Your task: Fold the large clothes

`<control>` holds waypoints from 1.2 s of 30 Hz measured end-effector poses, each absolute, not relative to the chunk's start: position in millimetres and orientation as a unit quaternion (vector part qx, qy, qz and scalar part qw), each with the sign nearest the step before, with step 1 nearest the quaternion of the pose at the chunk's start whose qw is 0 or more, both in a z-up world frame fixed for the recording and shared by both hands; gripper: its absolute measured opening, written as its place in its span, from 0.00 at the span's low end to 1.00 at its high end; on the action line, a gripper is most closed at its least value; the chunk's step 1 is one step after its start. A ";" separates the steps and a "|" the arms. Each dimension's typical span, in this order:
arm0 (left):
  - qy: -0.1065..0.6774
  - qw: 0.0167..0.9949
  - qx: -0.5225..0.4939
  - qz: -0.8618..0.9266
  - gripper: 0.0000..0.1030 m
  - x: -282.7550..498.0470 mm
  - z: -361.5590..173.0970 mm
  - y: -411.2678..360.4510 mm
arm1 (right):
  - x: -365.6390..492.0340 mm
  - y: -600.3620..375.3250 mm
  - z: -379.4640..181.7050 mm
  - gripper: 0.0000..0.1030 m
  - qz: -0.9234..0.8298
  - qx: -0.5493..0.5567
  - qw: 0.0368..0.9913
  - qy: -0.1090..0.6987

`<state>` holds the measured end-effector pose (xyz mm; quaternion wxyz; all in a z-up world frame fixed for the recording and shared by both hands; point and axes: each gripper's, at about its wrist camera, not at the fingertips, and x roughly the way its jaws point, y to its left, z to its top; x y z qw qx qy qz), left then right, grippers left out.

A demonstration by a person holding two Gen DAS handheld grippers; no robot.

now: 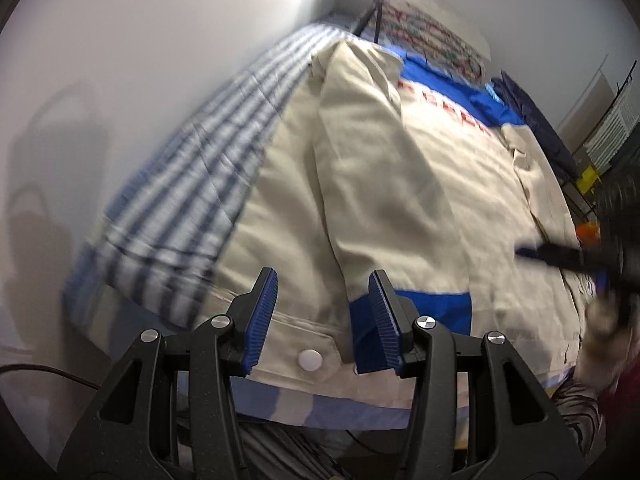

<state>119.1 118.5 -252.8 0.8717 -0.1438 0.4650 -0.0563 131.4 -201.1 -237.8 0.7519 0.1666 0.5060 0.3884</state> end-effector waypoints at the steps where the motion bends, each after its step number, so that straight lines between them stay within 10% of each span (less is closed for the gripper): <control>1: 0.469 0.869 -0.149 -0.059 0.47 120.1 -255.9 116.9 | 144.5 -203.3 -238.7 0.49 0.379 0.169 0.754 0.508; 6: 0.480 0.861 -0.159 -0.065 0.44 121.2 -266.1 107.7 | 167.0 -200.9 -267.5 0.54 0.357 0.186 0.728 0.555; 9: 0.481 0.858 -0.157 -0.080 0.08 123.5 -266.9 103.3 | 167.1 -183.8 -293.7 0.53 0.358 0.172 0.713 0.578; 13: 0.466 0.870 -0.137 -0.077 0.03 122.8 -258.6 96.7 | 163.5 -157.4 -300.4 0.06 0.393 0.189 0.695 0.571; 18: 0.427 0.891 -0.136 -0.072 0.00 106.2 -221.1 111.0 | 145.7 -152.6 -253.7 0.00 0.413 0.190 0.716 0.530; 30: 0.441 0.873 -0.188 -0.091 0.00 93.3 -240.7 126.5 | 136.0 -150.3 -212.3 0.25 0.340 0.011 0.759 0.556; 36: 0.445 0.862 -0.214 -0.115 0.41 97.1 -253.3 104.4 | 185.5 -128.3 -144.8 0.35 0.354 -0.044 0.801 0.481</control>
